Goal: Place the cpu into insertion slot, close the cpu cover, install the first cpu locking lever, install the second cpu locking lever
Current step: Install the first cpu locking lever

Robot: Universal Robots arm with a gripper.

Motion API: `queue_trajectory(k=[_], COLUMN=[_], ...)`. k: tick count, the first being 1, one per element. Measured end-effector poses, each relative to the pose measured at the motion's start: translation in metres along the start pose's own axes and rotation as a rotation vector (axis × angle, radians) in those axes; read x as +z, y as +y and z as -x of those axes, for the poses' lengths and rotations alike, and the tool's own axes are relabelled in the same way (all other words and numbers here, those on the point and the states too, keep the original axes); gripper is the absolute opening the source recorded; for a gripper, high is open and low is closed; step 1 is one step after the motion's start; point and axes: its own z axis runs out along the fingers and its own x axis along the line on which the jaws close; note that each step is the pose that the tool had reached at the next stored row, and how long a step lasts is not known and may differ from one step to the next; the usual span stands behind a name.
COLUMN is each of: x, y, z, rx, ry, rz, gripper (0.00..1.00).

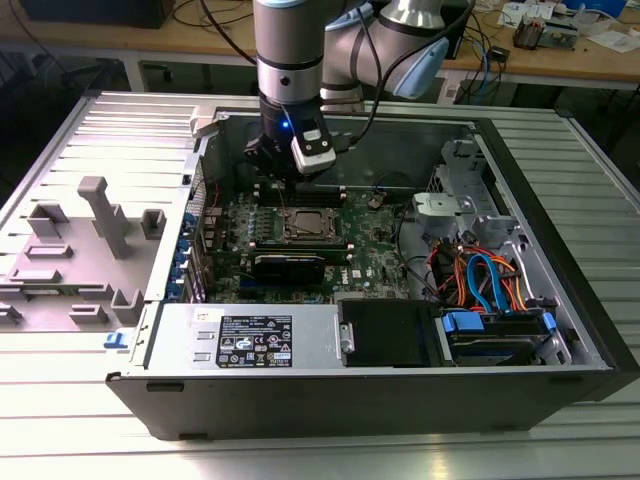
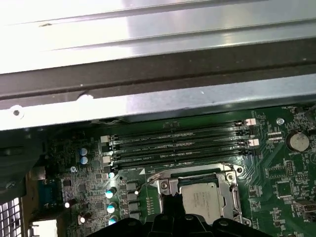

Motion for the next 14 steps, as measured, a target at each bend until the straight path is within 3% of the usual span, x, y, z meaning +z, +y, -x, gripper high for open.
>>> queue_trajectory(k=[3,6,14], x=[0.0000,0.0000,-0.0001], y=[0.0000,0.0000,-0.0008], z=[0.0000,-0.0002,-0.0083], rx=[-0.091,-0.147,-0.189], ry=[0.0037,0.0059,0.0076], rz=[0.0008,0.0014,0.0018], gripper=[0.11,0.11,0.11])
